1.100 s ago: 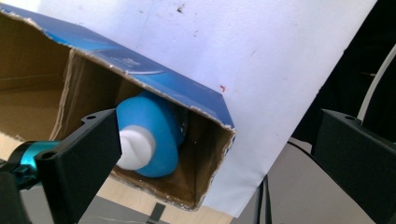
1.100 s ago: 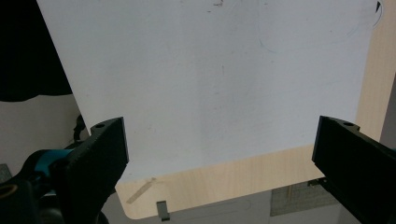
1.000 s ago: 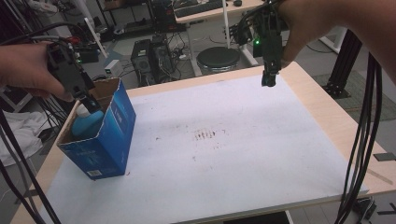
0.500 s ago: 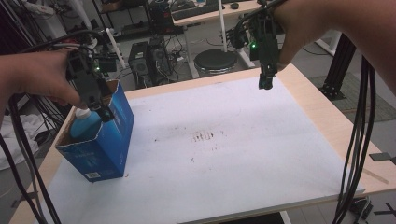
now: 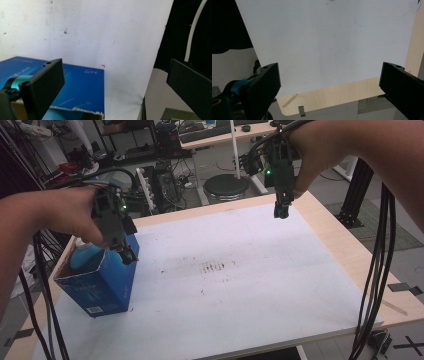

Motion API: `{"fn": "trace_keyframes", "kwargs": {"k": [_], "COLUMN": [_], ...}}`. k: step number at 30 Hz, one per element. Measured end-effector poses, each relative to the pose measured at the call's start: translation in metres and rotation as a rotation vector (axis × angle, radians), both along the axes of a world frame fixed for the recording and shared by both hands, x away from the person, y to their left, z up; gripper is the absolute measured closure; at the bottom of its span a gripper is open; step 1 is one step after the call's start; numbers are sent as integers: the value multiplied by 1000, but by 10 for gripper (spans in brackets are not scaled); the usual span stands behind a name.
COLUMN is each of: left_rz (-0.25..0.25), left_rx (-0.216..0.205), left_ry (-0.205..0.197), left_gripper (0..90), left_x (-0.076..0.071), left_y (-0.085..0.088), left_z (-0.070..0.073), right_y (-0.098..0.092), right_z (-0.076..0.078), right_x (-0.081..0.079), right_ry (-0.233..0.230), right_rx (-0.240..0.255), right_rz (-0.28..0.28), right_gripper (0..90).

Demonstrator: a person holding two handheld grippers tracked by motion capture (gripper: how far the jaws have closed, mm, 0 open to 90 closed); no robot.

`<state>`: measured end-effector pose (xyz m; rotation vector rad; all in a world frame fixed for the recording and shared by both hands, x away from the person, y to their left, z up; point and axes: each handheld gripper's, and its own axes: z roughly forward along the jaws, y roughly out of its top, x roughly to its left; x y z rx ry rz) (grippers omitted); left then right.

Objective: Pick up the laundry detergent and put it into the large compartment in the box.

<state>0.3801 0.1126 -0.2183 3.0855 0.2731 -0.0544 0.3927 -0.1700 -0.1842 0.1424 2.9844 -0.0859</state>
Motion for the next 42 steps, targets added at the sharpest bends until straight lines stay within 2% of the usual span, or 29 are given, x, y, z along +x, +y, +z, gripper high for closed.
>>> {"fn": "trace_keyframes", "kwargs": {"k": [3, 10, 17, 27, 34, 40, 42], "left_rz": [-6, -28, -34, -36, -30, -34, -32], "left_rx": [6, 6, 18, 10, 7, 21, 22], "left_ry": [12, 34, 52, 66, 63, 76, 68], "left_gripper": [17, 16, 16, 16, 16, 16, 16], "left_x": [0, -1, -3, -4, -3, -2, -2], "left_y": [-3, -12, -13, -13, -11, -11, -12], "left_z": [-4, -27, -41, -49, -49, -51, -51], "right_y": [-1, 0, 3, 7, 9, 8, 9], "right_z": [1, 1, 2, -1, -1, -2, -2], "right_x": [1, 2, 1, 1, 2, 2, 2], "right_ry": [-1, 0, -3, -2, 0, 0, -1], "right_rx": [3, 6, 3, 5, 8, 11, 9], "right_rz": [1, 0, 8, 15, 19, 12, 13], "right_gripper": [26, 26, 26, 26, 26, 26, 26]}}
